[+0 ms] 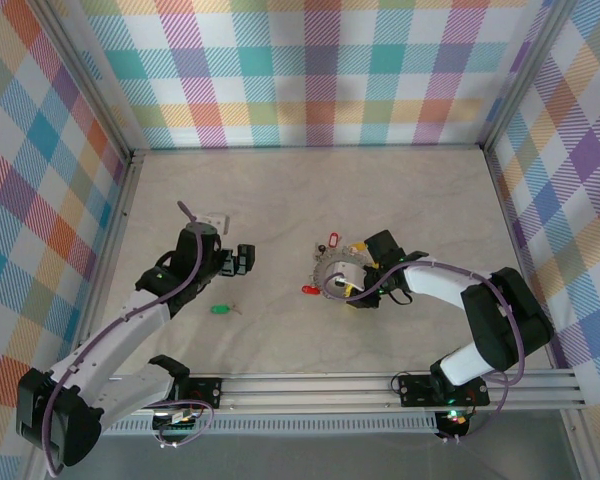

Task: Put the keys on the keyring

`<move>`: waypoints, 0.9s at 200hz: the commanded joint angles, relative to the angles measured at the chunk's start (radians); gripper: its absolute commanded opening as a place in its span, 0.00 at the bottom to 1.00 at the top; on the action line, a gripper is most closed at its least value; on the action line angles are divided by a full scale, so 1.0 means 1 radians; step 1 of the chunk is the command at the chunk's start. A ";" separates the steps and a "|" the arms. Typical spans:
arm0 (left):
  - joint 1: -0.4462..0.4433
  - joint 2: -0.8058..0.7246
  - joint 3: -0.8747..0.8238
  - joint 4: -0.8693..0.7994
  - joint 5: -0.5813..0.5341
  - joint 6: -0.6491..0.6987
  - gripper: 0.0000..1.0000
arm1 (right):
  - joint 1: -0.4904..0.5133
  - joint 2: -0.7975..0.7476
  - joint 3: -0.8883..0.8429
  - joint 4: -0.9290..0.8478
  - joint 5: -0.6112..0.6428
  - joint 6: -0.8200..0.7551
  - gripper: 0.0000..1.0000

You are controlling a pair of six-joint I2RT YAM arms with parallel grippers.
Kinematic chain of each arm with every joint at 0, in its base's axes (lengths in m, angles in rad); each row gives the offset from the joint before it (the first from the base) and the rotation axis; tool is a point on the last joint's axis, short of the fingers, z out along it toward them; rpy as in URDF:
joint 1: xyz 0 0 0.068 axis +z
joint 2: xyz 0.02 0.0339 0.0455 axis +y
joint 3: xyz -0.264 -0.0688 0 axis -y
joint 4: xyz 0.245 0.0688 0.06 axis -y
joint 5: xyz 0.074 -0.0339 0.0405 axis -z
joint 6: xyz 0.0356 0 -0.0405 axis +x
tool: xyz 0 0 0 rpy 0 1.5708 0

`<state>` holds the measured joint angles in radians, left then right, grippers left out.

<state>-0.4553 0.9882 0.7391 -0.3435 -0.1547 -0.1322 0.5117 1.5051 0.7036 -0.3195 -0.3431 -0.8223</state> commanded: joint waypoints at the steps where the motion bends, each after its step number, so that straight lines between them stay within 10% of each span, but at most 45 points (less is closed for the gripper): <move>1: 0.004 -0.015 -0.012 -0.010 0.022 -0.010 1.00 | -0.002 0.000 0.040 -0.103 -0.052 0.014 0.25; 143: 0.004 -0.072 -0.067 -0.003 0.010 -0.040 1.00 | 0.006 0.039 0.033 0.003 -0.039 0.044 0.15; 180: 0.005 -0.083 -0.068 0.015 0.064 -0.036 1.00 | 0.024 0.048 0.033 0.008 -0.045 0.051 0.00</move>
<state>-0.4553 0.9295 0.6804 -0.3450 -0.1272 -0.1581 0.5213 1.5360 0.7246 -0.3222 -0.3527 -0.7731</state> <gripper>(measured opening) 0.998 0.050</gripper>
